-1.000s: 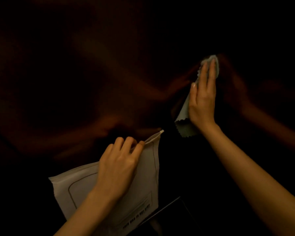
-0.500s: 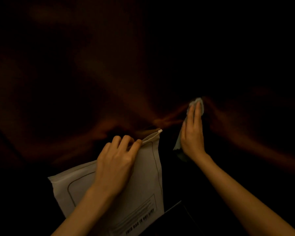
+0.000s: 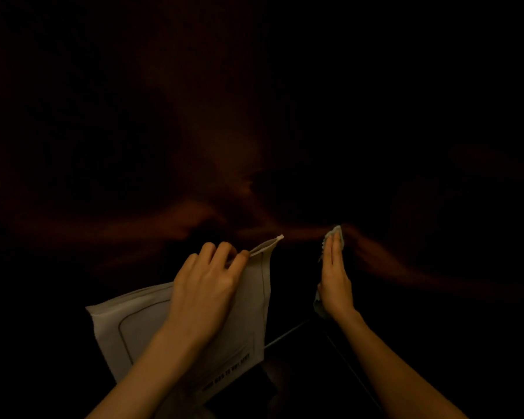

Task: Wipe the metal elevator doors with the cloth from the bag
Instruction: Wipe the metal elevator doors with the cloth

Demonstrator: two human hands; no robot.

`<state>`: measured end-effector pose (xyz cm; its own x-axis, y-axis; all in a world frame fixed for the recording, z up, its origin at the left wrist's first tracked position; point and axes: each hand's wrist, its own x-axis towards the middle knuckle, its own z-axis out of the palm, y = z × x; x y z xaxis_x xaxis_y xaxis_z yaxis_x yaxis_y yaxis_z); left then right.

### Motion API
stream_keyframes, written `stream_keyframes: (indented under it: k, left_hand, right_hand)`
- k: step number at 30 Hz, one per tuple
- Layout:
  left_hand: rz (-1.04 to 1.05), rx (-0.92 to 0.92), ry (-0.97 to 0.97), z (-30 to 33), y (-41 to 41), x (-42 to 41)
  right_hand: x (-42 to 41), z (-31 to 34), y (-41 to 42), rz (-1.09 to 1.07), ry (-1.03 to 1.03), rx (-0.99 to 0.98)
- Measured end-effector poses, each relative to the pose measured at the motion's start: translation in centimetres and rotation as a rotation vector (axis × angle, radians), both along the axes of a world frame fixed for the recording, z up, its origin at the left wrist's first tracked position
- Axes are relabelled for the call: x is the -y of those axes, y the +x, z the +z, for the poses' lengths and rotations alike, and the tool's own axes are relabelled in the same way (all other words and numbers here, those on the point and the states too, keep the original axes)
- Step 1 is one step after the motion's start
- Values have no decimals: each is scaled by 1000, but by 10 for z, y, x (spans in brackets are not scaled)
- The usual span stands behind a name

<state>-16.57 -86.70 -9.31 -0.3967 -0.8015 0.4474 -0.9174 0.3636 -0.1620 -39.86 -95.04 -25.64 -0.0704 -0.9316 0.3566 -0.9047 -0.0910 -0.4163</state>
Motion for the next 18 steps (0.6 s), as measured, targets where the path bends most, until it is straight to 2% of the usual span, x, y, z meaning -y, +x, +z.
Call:
stream_keyframes:
  k: [3, 5, 8, 10, 13, 16, 18]
  left_hand:
    - [8, 33, 53, -13, 1, -2]
    - [15, 38, 58, -20, 3, -1]
    - [31, 43, 49, -30, 5, 1]
    - [32, 48, 38, -38, 4, 5]
    - [25, 58, 38, -54, 0, 10]
    - [27, 76, 37, -71, -4, 12]
    - [33, 87, 47, -81, -4, 14]
  right_hand:
    - [-5, -1, 5, 14, -5, 91]
    - [5, 18, 8, 14, -144, 148]
    - [29, 43, 9, -27, -363, 131]
    - [39, 35, 5, -41, -392, 82]
    - [32, -19, 1, 2, -278, 23]
    - [8, -91, -7, 19, 71, -13]
    - [-6, -129, -13, 43, 232, -46]
